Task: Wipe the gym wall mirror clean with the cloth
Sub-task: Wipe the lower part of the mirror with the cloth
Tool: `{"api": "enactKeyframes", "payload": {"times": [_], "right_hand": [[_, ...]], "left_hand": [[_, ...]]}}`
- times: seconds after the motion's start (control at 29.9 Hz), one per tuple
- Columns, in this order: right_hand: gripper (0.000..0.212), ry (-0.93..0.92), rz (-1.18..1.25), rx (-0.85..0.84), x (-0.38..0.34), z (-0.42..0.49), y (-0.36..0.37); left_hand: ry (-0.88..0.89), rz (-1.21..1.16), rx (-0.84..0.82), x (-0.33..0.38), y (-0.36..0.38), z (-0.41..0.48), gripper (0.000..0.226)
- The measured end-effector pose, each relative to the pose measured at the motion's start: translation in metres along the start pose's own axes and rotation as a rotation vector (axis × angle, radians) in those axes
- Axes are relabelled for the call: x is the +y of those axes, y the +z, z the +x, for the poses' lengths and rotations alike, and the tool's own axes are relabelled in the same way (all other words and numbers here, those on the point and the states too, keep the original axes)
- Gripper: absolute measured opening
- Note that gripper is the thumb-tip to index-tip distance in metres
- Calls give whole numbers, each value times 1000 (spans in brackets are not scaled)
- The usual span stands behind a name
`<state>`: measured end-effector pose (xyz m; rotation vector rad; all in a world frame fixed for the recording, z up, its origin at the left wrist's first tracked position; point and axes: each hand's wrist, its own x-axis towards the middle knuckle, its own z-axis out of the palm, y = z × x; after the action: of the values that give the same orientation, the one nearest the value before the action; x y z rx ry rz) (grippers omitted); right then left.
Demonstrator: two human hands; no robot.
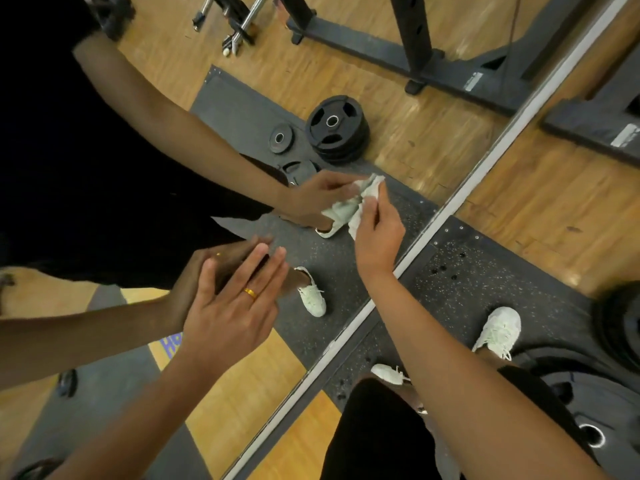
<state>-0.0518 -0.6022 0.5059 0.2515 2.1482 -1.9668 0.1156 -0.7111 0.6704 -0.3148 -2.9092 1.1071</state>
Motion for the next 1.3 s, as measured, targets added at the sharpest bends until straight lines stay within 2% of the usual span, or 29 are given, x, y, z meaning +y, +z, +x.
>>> {"api": "enactKeyframes", "payload": {"times": [0.1,0.17,0.23,0.33,0.4,0.53,0.67,0.8,1.0,1.1,1.17,1.3], "right_hand": [[41,-199,112,55,-35,4,1],[41,-263,110,58,-40,7,4],[41,-215,85,55,-28,9,3],[43,8,-25,-9,1,16,-5],[43,47,-76,-69,11,19,-10],[43,15,-65,-75,8,19,-17],[42,-65,29,-9,-12,17,-14],[42,-145,140,66,-24,18,-4],[41,-246,99,66,-12,20,-5],[41,-292,44,33,-3,31,-10],[41,-238,65,13,0,35,-14],[41,-159,114,39,-5,44,-15]], "left_hand": [[11,-17,9,0,-3,4,50],[15,-16,-1,1,-2,2,49],[8,-8,-17,1,-2,1,50],[22,-27,-17,1,-3,1,49],[28,-46,-8,0,-4,4,47],[-18,-82,-2,4,-5,5,46],[-106,-293,88,21,-17,17,40],[-37,-401,169,39,-29,48,39],[33,-378,101,25,-4,102,40],[81,-253,-1,27,13,112,45],[113,-137,-45,28,18,112,49],[90,-119,-90,30,16,113,51]]}}
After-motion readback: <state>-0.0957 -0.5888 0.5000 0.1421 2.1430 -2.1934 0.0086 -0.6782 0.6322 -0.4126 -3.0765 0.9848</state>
